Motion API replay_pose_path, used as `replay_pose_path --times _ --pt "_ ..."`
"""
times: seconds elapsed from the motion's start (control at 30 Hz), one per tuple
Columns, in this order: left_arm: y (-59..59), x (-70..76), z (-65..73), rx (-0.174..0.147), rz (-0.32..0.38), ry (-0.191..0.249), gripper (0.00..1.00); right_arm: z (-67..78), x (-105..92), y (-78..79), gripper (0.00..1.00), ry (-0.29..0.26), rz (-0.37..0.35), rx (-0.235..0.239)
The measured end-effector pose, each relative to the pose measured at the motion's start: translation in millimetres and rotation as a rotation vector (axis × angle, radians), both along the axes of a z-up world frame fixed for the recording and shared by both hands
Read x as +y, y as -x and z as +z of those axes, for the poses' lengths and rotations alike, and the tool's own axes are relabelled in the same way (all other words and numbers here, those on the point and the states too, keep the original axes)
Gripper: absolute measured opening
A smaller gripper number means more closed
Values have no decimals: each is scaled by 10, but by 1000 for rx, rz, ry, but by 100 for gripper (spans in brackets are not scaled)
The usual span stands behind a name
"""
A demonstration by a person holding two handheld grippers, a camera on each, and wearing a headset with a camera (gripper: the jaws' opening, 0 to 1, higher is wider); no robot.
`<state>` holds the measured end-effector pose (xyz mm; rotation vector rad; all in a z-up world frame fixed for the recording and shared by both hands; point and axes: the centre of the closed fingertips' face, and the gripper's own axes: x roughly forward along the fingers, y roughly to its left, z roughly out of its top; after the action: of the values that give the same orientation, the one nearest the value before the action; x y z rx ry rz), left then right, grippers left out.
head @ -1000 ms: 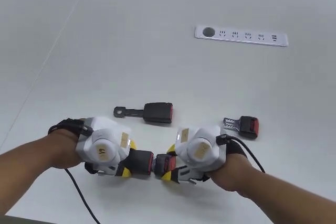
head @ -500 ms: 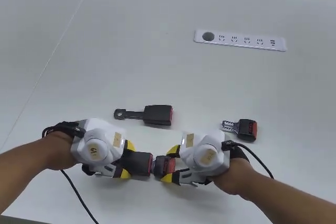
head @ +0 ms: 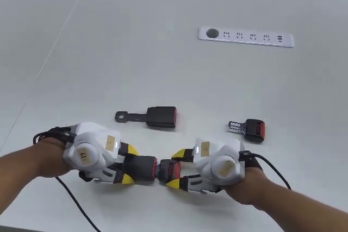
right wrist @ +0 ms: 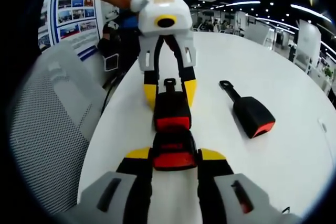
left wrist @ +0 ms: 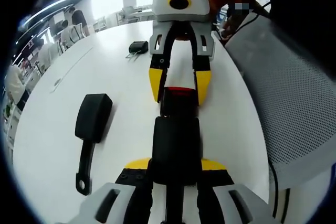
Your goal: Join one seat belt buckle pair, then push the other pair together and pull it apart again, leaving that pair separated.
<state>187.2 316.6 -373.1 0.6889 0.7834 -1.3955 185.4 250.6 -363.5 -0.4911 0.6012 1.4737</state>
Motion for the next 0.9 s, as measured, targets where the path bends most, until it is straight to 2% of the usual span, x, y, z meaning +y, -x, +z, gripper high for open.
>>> replay_pose_path --times 0.33,0.9 --pt "0 -12 10 3 4 24 32 16 -5 4 32 -16 4 -10" --pt "8 -54 54 15 6 42 32 28 -40 6 32 -40 -16 14"
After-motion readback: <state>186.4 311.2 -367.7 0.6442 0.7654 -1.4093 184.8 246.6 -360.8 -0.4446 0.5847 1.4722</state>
